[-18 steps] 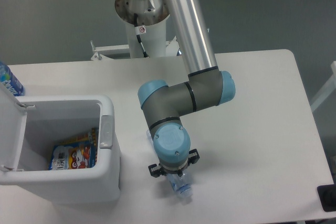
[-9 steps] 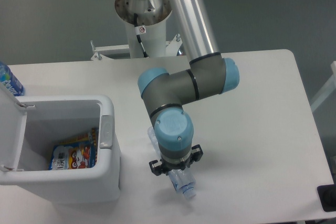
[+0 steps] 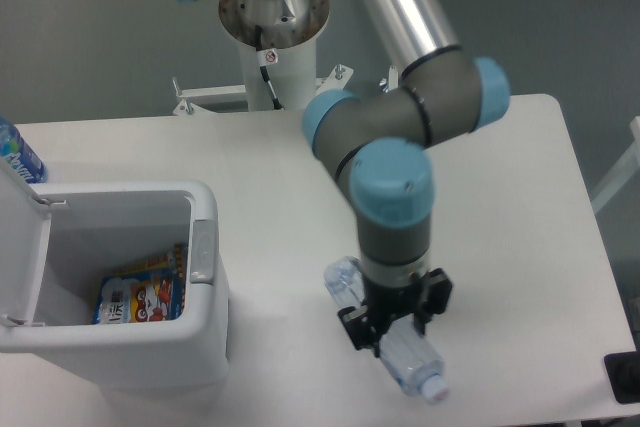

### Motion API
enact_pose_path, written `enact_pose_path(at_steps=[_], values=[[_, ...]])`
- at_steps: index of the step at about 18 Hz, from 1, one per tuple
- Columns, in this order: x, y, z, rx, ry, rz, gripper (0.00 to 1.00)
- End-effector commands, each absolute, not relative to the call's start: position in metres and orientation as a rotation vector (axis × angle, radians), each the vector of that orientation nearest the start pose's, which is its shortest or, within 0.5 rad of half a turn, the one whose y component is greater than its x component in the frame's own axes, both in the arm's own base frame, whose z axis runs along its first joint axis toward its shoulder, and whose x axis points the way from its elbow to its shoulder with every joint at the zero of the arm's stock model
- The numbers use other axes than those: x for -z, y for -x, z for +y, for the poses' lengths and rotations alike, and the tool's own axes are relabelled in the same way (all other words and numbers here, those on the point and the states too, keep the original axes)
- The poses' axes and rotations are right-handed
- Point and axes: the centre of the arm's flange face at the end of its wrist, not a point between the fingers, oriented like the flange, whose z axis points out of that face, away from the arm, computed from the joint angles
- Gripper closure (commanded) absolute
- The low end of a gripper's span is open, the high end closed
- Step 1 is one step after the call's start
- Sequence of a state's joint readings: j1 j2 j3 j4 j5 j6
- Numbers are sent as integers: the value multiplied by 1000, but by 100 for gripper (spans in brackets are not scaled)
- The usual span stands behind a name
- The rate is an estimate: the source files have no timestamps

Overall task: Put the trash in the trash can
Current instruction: 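Lift the held water bottle and carry it toward the trash bin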

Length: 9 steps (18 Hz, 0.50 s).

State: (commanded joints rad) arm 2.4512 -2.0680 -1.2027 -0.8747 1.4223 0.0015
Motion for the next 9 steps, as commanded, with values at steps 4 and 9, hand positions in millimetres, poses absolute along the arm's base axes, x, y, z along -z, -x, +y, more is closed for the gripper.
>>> enact_pose_path(at_steps=[4, 9], values=[[-520, 460, 559, -62, 2195, -924, 33], [-601, 426, 539, 11, 2050, -754, 33]])
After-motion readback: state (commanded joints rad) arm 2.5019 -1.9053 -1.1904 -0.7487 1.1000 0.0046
